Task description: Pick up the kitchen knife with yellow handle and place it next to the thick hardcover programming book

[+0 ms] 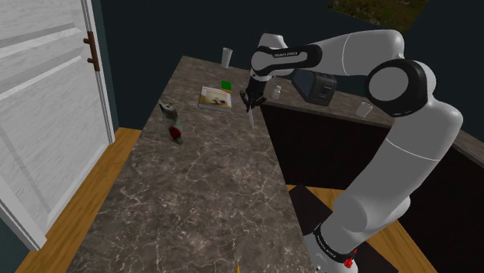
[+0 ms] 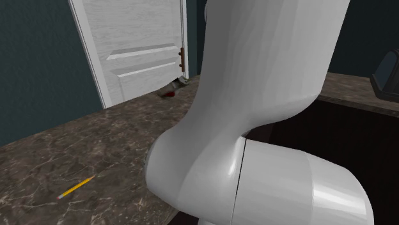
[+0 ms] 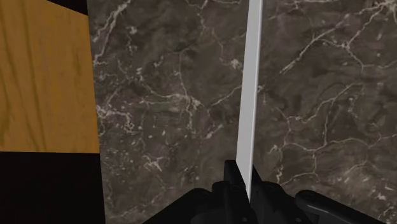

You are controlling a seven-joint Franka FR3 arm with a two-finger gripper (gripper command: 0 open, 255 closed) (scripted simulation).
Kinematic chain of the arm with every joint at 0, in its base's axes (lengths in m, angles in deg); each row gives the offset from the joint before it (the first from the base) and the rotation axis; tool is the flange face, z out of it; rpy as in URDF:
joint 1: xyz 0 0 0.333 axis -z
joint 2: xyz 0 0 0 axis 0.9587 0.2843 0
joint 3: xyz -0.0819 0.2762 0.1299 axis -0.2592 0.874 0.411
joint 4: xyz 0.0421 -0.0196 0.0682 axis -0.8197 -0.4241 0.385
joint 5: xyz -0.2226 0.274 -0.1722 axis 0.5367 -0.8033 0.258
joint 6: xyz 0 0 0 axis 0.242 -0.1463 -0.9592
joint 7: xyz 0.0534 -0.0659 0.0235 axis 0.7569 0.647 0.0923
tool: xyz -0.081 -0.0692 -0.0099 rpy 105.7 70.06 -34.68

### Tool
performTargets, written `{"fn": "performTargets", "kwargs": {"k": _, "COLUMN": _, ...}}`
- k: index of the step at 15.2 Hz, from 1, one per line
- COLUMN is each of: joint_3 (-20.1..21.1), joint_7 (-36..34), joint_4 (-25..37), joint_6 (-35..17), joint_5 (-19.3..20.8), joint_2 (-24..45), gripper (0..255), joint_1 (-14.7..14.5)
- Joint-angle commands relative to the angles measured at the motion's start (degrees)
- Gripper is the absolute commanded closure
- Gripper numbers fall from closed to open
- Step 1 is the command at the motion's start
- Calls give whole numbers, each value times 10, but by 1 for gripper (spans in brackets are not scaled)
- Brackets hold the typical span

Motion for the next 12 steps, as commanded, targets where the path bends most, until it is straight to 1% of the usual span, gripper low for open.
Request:
{"fn": "performTargets", "kwargs": {"k": 1, "joint_3": -1, "joint_7": 1, "joint_4": -7, "joint_6": -13, "joint_5": 1, "joint_2": 6, "gripper": 255, "joint_1": 0}}
{"fn": "performTargets", "kwargs": {"k": 12, "joint_3": -3, "joint_7": -6, "joint_4": -51, "joint_6": -89, "joint_5": 10, "joint_2": 39, "gripper": 255, "joint_1": -1}}
